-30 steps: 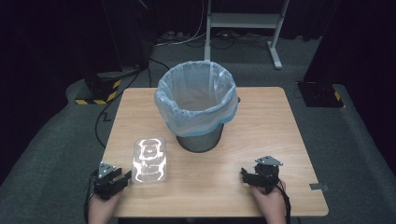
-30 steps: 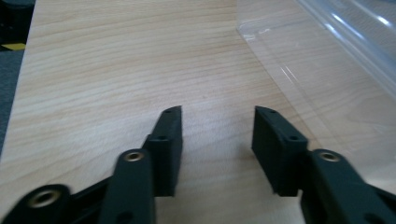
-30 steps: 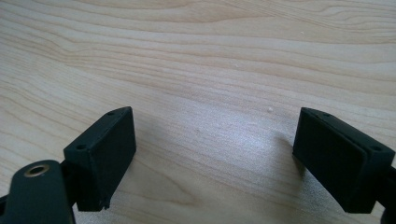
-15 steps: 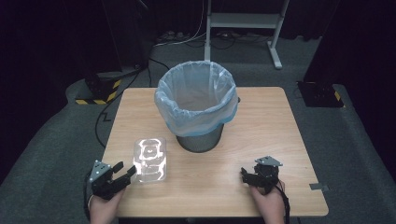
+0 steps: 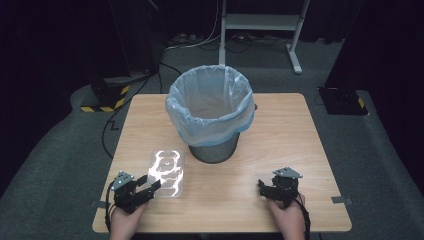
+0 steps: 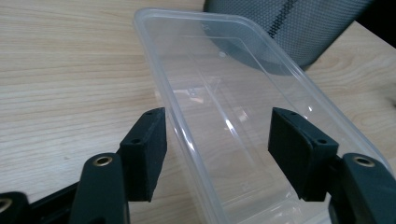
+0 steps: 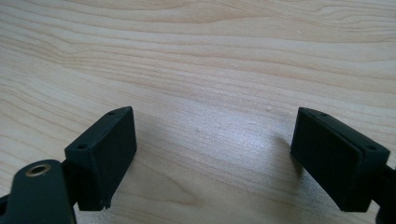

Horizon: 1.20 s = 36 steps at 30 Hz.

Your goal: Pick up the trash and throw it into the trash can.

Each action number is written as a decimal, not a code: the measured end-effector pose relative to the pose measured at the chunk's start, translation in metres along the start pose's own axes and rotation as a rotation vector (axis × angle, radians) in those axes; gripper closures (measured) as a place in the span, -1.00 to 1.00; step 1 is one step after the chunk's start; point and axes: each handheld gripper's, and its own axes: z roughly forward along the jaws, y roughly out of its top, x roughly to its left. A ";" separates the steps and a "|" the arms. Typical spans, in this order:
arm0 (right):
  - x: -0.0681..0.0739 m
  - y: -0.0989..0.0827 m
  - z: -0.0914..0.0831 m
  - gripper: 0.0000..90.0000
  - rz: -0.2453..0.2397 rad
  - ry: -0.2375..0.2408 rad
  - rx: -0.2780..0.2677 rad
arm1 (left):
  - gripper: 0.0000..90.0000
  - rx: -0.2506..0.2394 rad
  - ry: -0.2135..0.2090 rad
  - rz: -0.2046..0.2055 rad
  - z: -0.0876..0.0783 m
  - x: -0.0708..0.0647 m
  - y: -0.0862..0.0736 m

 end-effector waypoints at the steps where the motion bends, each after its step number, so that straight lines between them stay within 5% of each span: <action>1: 0.000 0.000 0.000 -0.69 0.000 0.000 0.000 | -0.17 0.000 0.000 0.000 0.000 0.000 0.000; 5: 0.000 0.000 0.000 -0.69 0.000 0.000 0.000 | -0.17 0.013 -0.037 0.032 0.003 -0.019 -0.003; 10: 0.000 0.000 0.000 -0.69 -0.006 -0.007 -0.002 | -0.19 0.010 -0.032 0.105 0.012 -0.051 -0.005; 25: 0.004 0.001 0.000 -0.57 -0.003 0.007 -0.003 | -0.23 0.017 -0.093 0.200 0.042 -0.107 -0.004; 27: 0.010 0.003 -0.006 -0.55 0.028 0.071 -0.019 | -0.23 0.018 -0.095 0.218 0.045 -0.115 -0.003; 30: 0.018 0.006 -0.014 -0.55 0.006 0.088 -0.048 | -0.24 0.020 -0.101 0.240 0.048 -0.123 0.000; 33: 0.033 0.011 -0.032 -0.52 -0.015 0.132 -0.137 | -0.24 -0.007 -0.109 0.237 0.045 -0.124 0.003; 35: 0.037 0.013 -0.036 -0.52 -0.022 0.137 -0.150 | -0.24 -0.034 -0.119 0.225 0.040 -0.121 0.007; 36: 0.045 0.015 -0.042 -0.51 -0.020 0.162 -0.172 | -0.22 -0.134 -0.130 0.093 0.043 -0.127 0.005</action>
